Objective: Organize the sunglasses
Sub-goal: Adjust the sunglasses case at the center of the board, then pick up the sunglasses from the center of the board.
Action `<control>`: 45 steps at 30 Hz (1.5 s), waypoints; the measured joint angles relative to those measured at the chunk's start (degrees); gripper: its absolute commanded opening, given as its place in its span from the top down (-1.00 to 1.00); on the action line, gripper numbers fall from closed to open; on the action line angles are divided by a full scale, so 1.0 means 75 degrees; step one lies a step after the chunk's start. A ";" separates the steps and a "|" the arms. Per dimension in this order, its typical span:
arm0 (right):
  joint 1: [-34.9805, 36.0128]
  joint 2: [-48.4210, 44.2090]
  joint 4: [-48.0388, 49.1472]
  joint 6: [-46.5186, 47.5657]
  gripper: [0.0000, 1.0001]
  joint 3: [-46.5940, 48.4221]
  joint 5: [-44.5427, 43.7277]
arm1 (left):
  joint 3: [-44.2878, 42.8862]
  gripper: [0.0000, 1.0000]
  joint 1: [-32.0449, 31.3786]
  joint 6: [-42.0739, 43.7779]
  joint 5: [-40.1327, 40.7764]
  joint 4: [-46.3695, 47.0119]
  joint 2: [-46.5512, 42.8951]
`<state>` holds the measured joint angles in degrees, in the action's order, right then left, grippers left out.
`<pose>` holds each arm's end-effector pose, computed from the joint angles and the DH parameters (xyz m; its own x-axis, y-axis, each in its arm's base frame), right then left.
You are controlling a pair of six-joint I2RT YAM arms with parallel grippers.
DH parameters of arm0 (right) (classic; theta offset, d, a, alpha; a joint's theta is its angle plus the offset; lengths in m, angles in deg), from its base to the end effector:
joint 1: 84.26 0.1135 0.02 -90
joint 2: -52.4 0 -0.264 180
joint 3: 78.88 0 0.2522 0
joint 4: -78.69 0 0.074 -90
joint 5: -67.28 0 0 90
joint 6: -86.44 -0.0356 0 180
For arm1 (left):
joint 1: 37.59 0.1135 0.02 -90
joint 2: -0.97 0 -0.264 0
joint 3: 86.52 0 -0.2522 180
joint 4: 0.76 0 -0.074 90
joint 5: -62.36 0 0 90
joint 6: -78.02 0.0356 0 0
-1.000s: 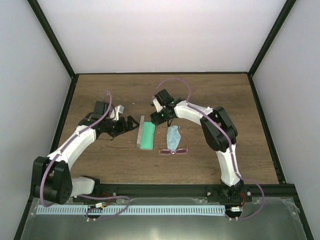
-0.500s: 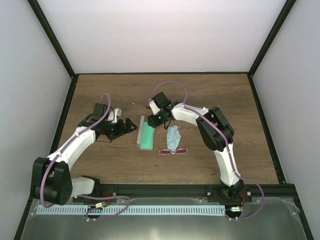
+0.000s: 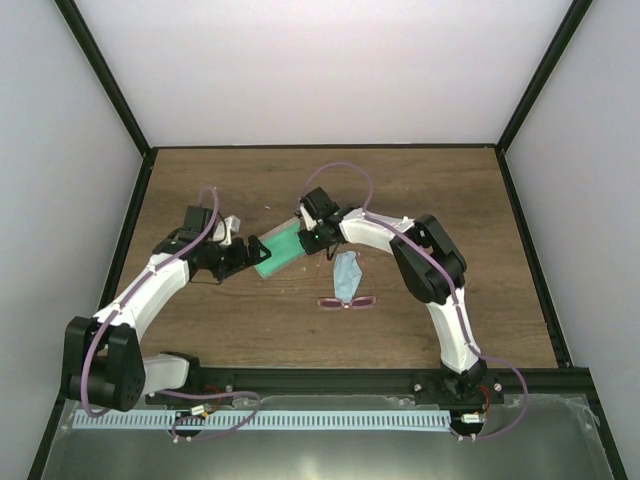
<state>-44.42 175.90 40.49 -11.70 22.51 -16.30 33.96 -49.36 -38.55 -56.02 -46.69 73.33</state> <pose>0.3457 0.2936 0.1437 -0.7565 -0.4479 -0.4766 -0.5779 0.7990 0.1663 0.2320 -0.0656 0.2190 -0.9369 -0.2068 -0.2819 0.0019 0.8034 -0.5954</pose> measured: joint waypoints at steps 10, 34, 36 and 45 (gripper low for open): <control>0.0055 -0.0032 -0.0801 -0.1818 0.99 0.0251 -0.1451 | 0.0020 -1.00 0.0090 0.0119 0.0012 0.0050 0.0073; -0.0370 -0.4488 -0.1661 -0.3675 -0.33 -0.3121 -0.2136 | 0.0035 -1.00 0.0114 0.0125 -0.0032 0.0289 0.0326; -0.0507 -0.4913 -0.1737 -0.3687 -0.32 -0.3649 -0.2148 | 0.0128 -1.00 0.0093 0.0026 -0.0047 0.0478 0.0286; -0.0606 -0.5228 -0.1728 -0.3500 -0.07 -0.5158 -0.1711 | 0.0589 -1.00 -0.0350 -0.0175 -0.0134 0.0903 0.0391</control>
<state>-48.97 136.69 27.53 -37.95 -16.17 -29.13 38.38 -51.98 -39.86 -57.03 -39.91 76.26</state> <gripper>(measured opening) 0.561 0.999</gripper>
